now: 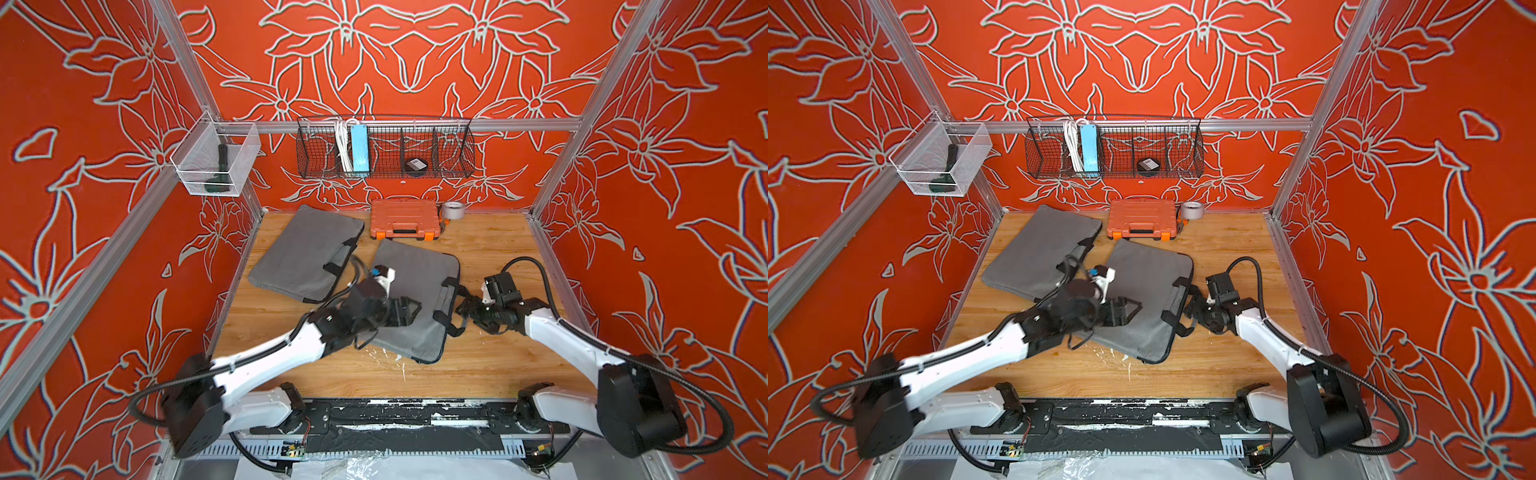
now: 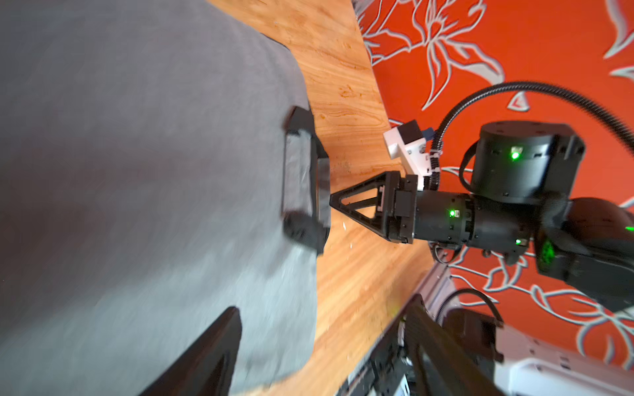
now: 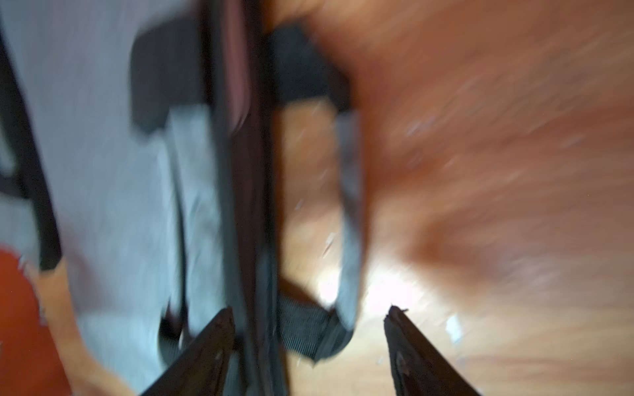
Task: Put the mouse into the laptop bag
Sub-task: Close the zippered laptop bag at the center of the board, then zip the zipper on the zippered laptop bag.
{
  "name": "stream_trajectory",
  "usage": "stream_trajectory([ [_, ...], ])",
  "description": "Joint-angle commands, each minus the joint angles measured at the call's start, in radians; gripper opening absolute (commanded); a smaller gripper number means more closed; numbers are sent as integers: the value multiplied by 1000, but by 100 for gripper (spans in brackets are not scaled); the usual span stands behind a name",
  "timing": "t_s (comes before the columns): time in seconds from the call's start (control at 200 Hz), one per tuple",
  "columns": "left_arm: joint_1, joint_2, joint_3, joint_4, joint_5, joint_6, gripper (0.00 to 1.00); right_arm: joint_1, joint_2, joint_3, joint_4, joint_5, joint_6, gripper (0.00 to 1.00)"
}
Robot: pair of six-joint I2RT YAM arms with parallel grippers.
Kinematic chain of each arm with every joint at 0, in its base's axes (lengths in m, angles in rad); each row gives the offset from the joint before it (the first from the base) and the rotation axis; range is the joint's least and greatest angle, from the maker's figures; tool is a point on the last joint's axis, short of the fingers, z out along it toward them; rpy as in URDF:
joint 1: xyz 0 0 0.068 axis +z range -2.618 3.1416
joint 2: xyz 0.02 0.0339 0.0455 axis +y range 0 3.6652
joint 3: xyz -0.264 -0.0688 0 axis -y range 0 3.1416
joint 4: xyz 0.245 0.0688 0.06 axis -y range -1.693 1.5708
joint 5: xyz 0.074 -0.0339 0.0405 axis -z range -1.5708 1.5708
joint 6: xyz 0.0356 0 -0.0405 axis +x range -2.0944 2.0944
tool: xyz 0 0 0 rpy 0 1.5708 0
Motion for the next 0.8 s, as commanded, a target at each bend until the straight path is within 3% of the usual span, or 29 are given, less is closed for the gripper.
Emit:
stream_trajectory([
  [0.0,-1,-142,-228,109,-34,-187,78,164,-127,-64,14,76,60,79],
  [0.17,-1,-299,-470,200,-4,-280,80,342,-234,-112,37,185,128,83],
  [0.315,-2,-341,-565,288,24,-327,81,447,-92,-102,109,211,177,82],
  [0.45,-2,-323,-571,324,30,-339,83,490,50,-30,140,215,178,74],
  [0.596,-2,-254,-574,385,38,-348,84,497,117,40,108,251,160,45],
  [0.661,-2,-203,-578,429,44,-359,84,497,139,75,90,258,151,14],
  [0.706,-2,-168,-576,461,55,-361,84,496,156,105,58,261,147,2],
  [0.796,-2,-108,-567,499,68,-364,83,497,174,144,32,263,138,0],
])
